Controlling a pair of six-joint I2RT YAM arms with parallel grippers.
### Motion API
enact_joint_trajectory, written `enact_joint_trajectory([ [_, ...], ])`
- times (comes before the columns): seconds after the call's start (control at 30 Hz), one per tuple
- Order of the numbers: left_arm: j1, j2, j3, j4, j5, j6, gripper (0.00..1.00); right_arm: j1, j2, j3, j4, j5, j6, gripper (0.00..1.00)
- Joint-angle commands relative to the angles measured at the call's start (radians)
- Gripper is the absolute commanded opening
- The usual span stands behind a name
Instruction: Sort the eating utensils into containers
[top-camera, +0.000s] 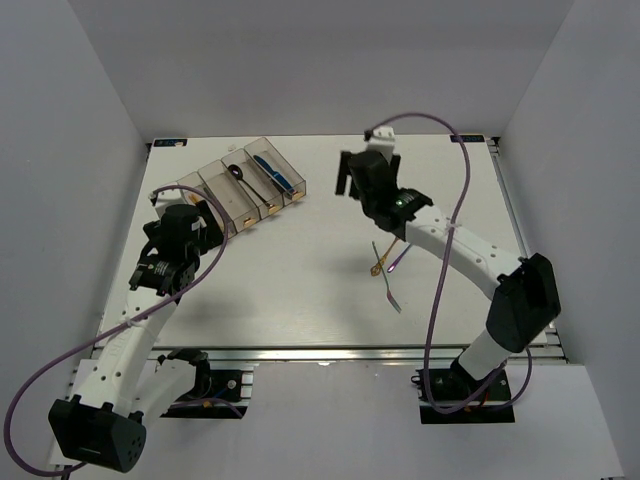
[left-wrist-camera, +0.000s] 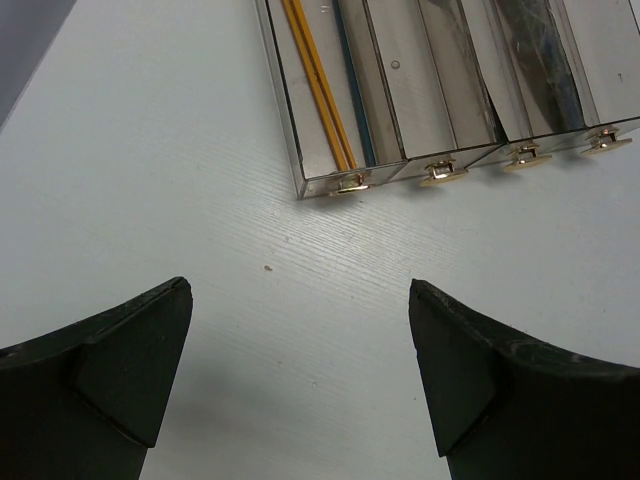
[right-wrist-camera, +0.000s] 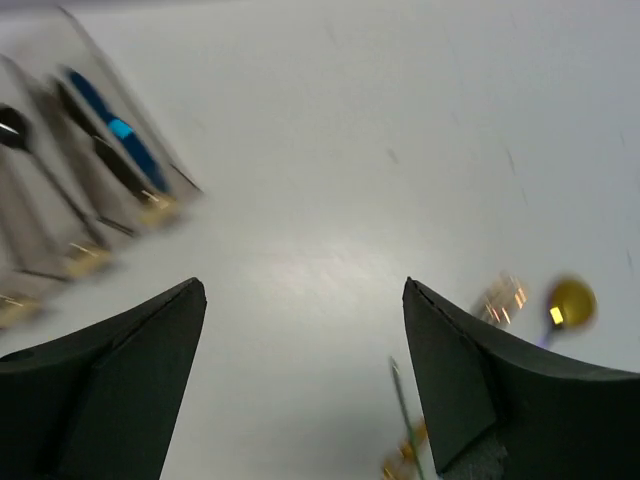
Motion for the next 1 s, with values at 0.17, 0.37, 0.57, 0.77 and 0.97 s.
enact_joint_trajectory([
  [0.17,0.004,0.027,0.002,0.009,0.025,0.002,0.98,-0.18,-0.106,-0.353,-0.261,0.068,0.372,0.7],
  [0.37,0.006,0.046,0.001,0.011,0.037,0.005,0.98,-0.237,-0.04,-0.347,-0.352,0.07,0.484,0.62],
  [0.57,0.004,0.05,-0.001,0.014,0.048,0.005,0.98,-0.284,0.043,-0.341,-0.327,0.041,0.523,0.56],
  [0.77,0.004,0.056,-0.003,0.014,0.057,0.008,0.98,-0.326,0.126,-0.31,-0.323,0.033,0.522,0.54],
  [0.97,0.004,0.059,-0.003,0.015,0.063,0.009,0.98,-0.378,0.196,-0.317,-0.274,-0.03,0.504,0.49],
])
